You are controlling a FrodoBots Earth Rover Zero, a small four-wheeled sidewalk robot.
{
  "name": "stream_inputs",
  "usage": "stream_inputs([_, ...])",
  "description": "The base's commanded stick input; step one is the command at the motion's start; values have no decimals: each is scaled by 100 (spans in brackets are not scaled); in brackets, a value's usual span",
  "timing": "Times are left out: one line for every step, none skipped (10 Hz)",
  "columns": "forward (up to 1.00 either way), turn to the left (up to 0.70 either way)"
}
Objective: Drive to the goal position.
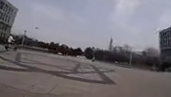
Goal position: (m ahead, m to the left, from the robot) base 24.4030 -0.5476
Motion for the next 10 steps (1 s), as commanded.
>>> stream_inputs([85, 0])
stream_inputs([85, 0])
stream_inputs([85, 0])
stream_inputs([85, 0])
stream_inputs([85, 0])
stream_inputs([85, 0])
stream_inputs([85, 0])
stream_inputs([85, 0])
stream_inputs([85, 0])
stream_inputs([85, 0])
